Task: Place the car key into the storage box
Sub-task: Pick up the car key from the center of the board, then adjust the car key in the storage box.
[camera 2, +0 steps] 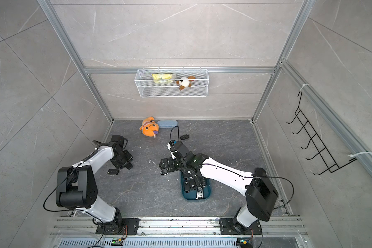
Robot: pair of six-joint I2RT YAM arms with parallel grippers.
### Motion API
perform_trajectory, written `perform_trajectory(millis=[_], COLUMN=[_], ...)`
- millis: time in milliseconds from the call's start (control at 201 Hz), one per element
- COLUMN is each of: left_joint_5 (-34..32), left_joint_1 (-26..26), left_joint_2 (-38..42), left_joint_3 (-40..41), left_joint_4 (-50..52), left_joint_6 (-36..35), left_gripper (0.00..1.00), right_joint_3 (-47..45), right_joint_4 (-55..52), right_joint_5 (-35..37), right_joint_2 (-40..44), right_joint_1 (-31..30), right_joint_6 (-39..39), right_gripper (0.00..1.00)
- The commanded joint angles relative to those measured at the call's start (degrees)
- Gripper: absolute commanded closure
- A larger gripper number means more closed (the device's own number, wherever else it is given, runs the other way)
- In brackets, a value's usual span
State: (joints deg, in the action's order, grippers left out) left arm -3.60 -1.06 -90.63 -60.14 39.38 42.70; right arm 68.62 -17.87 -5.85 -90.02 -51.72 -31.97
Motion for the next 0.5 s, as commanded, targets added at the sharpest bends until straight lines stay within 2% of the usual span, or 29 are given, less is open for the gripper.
perform_trajectory(millis=[0,264,493], left_joint_5=[1.38,0.35,-0.55], left_joint_1=[-3.75,-16.89,-28.66], left_joint_2=[4.14,8.91,9.46], left_joint_3=[1.15,0.92,-2.53], left_joint_4=[3.61,6.32,8.99], left_joint_6=[3.18,9.06,12.51], left_gripper=[0.65,0.65,0.66], right_joint_3=[-1.87,-6.46,-11.06], right_joint_4=[1.16,0.01,-2.67], right_joint_5=[-0.39,1.34,3.42], right_joint_2=[3.11,8.63,14.41], right_joint_1=[0.14,0.13,0.00], right_joint_6=[-1.27,-2.47,-3.71], right_gripper=[0.01,0.01,0.01])
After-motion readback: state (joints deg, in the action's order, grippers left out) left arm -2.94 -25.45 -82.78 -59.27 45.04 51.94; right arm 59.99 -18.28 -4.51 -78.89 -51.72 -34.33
